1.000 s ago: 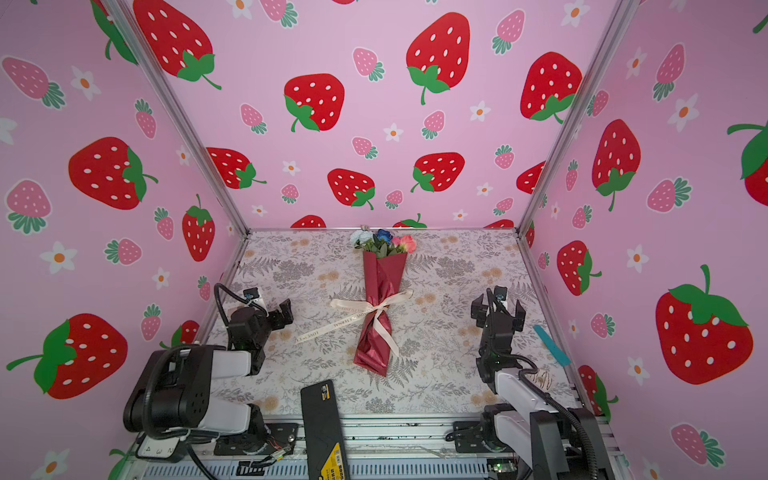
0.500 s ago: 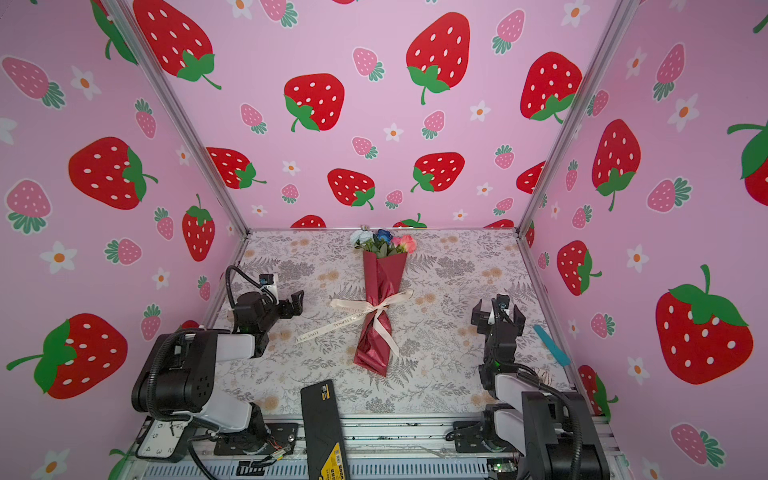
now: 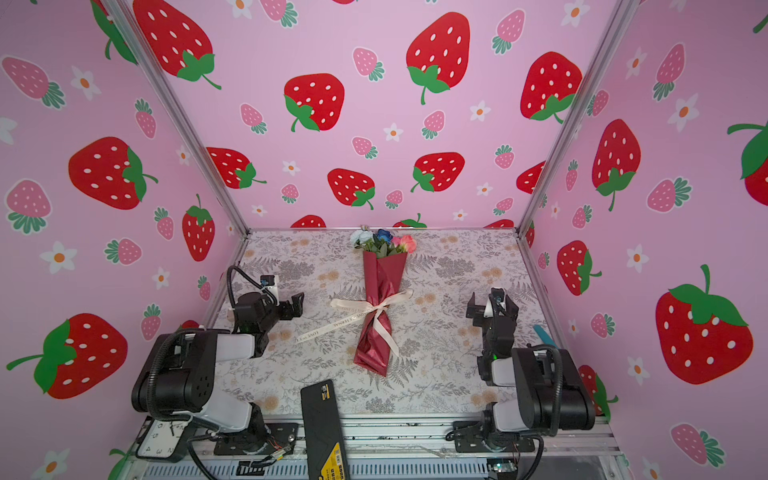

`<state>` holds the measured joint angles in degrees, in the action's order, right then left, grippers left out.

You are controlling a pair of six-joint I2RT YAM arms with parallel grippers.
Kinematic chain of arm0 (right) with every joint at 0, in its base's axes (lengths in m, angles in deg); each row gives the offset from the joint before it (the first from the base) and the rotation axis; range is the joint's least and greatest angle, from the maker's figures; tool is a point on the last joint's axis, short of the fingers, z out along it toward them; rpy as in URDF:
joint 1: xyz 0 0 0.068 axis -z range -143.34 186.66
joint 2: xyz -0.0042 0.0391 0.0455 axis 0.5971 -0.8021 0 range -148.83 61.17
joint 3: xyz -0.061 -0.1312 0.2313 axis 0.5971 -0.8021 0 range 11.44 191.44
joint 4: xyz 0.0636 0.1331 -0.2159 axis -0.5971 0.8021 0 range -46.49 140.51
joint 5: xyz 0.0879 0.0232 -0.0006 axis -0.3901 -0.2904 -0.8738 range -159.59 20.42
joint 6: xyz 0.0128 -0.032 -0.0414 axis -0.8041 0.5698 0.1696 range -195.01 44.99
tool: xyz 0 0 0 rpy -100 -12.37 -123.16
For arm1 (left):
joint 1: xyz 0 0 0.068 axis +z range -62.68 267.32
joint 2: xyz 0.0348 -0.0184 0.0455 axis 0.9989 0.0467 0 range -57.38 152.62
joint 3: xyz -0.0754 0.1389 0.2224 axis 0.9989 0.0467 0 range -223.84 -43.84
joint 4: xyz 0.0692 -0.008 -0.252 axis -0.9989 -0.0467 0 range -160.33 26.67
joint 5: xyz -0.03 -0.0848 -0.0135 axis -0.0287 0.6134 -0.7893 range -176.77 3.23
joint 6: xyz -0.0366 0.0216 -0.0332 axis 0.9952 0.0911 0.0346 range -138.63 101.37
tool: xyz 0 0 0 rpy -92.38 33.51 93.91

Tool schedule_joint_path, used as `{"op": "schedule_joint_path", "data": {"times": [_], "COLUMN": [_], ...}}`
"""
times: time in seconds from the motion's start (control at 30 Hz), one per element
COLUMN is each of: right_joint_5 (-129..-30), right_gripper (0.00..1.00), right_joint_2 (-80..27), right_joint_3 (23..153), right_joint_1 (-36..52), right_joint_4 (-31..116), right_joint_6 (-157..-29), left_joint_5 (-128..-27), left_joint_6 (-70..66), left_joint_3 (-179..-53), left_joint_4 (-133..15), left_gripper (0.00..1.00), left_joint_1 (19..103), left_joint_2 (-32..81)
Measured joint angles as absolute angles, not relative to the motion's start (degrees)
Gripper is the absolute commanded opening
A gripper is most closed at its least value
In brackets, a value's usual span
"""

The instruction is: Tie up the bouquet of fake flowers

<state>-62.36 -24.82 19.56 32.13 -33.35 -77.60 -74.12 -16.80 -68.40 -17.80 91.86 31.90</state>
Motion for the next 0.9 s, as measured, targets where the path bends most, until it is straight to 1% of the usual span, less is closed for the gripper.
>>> {"op": "schedule_joint_path", "data": {"times": [0.1, 0.3, 0.4, 0.63, 0.9], "right_joint_5": [-62.86, -63.41, -65.47, -71.37, -73.09], "right_gripper": [1.00, 1.00, 1.00, 1.00, 1.00], "right_joint_2": [-28.32, -28.45, -28.50, -28.52, -28.52], "right_joint_3": [19.56, 24.81, 25.88, 26.07, 26.07], "right_joint_1": [32.13, 32.17, 32.17, 32.17, 32.19], "right_joint_4": [-34.77, -31.45, -29.94, -28.54, -28.45], "right_joint_6": [-77.90, -78.04, -77.31, -75.32, -74.95], "left_joint_5": [-74.12, -74.12, -74.12, -74.12, -74.28], "left_joint_6": [-16.91, -16.93, -16.93, -16.93, -16.96], "left_joint_3": [-68.40, -68.40, -68.40, -68.40, -68.40], "left_joint_4": [-17.80, -17.80, -17.80, -17.80, -17.82], "left_gripper": [0.99, 0.99, 0.99, 0.99, 0.99], "left_joint_1": [91.86, 91.86, 91.86, 91.86, 91.64], "left_joint_2": [31.90, 31.90, 31.90, 31.90, 31.90]}}
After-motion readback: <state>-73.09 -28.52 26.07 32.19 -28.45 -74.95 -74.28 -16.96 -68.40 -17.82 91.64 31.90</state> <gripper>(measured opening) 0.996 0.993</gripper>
